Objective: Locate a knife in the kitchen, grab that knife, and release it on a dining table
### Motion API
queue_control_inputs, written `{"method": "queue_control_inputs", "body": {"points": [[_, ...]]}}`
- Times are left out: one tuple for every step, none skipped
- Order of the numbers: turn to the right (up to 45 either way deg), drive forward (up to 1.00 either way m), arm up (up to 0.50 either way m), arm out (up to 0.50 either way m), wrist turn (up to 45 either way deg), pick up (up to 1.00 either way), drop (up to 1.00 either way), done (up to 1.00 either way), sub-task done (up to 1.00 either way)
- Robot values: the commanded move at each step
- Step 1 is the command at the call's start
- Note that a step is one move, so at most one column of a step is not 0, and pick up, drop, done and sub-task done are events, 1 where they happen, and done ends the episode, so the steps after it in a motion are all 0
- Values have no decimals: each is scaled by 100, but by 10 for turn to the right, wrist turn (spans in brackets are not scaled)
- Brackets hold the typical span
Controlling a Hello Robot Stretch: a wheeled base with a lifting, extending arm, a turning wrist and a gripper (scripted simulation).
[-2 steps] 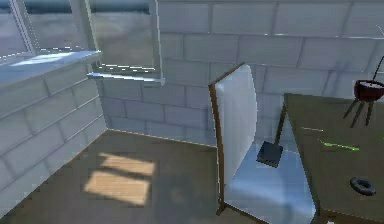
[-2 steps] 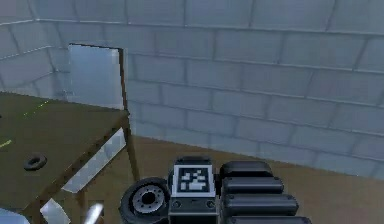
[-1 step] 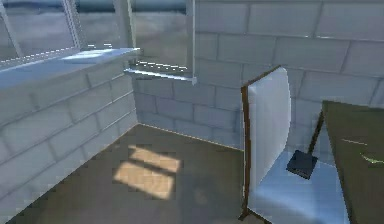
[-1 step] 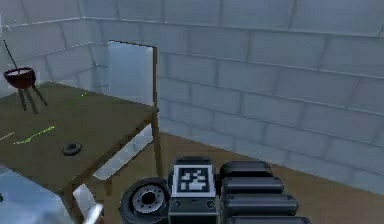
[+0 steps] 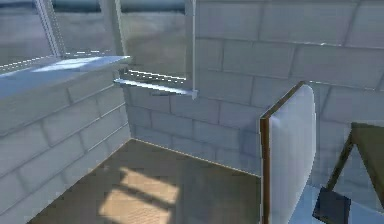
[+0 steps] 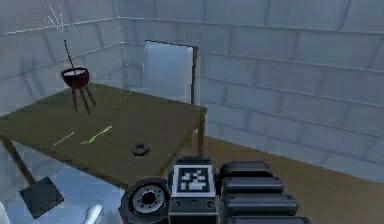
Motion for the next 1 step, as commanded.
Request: {"method": "queue_control_inputs", "body": {"points": [[450, 0, 0, 0, 0, 0, 0, 0, 0]]}}
